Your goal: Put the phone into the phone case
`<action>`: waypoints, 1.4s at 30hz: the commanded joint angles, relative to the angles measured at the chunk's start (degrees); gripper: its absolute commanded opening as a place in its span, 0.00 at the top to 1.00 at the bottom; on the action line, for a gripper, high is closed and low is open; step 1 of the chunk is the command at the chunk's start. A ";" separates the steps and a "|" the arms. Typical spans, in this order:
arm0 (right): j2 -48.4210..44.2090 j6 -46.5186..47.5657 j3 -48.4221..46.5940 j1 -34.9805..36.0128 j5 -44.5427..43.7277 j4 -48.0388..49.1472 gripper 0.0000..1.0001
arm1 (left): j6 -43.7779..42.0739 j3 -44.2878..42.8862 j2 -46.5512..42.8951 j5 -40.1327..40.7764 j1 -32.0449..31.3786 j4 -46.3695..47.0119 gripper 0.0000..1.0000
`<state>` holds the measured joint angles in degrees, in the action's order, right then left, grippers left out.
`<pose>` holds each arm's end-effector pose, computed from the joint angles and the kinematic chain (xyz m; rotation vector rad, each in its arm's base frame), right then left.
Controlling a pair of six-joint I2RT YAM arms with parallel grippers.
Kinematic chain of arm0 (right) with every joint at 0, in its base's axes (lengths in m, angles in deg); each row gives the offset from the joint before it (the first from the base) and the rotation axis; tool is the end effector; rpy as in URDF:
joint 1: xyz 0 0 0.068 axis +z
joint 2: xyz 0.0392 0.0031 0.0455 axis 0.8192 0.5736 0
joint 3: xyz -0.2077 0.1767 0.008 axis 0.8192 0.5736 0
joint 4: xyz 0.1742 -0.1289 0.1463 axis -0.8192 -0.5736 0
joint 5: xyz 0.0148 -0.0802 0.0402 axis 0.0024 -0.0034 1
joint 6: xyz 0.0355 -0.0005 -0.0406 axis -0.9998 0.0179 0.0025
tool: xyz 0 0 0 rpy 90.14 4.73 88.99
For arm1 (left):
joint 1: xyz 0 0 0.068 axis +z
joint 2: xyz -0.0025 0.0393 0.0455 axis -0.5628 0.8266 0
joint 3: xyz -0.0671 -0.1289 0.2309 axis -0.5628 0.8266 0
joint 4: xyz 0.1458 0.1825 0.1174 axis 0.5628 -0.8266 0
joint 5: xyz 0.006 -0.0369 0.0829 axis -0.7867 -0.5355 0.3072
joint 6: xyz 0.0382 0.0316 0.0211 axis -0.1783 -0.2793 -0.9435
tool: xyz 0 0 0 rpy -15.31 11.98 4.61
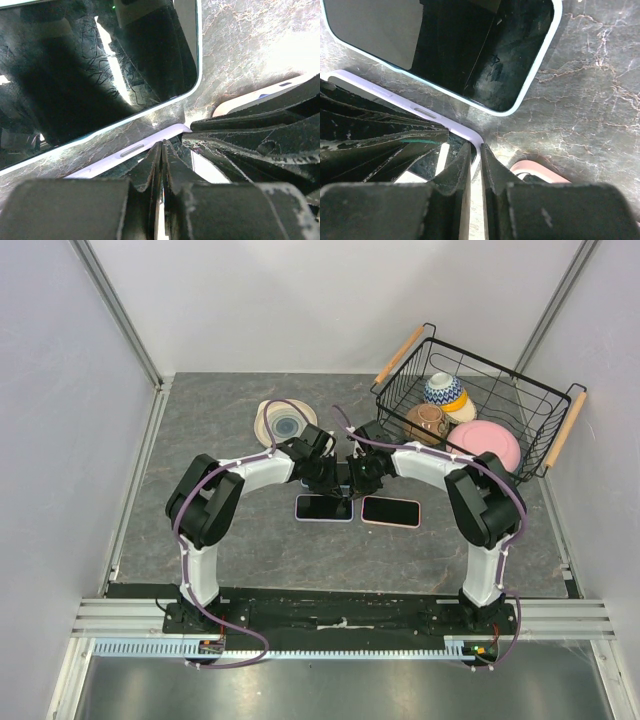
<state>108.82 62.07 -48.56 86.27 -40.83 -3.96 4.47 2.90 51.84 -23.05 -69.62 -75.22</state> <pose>0.3278 0.2086 0.1568 -0.2739 2.7796 0.5750 0.3246 -0.2421 0.1507 0.1479 2.7297 -0.7535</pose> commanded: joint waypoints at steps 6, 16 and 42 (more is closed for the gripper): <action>-2.97 3.93 -1.40 1.25 -6.65 -4.00 0.79 | -4.58 4.66 -2.17 5.01 0.13 -3.23 0.90; -12.38 0.33 -5.01 1.25 -1.81 -3.55 0.63 | -4.84 11.07 -19.13 6.24 0.75 2.49 0.85; -40.68 0.41 -1.05 0.37 -0.14 6.29 0.02 | -1.68 33.22 -64.41 14.49 1.98 15.50 0.00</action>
<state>71.60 61.37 -50.85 86.75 -42.77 -1.41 1.67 34.90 -10.54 -11.79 -67.98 -62.54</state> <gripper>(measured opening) 0.982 0.981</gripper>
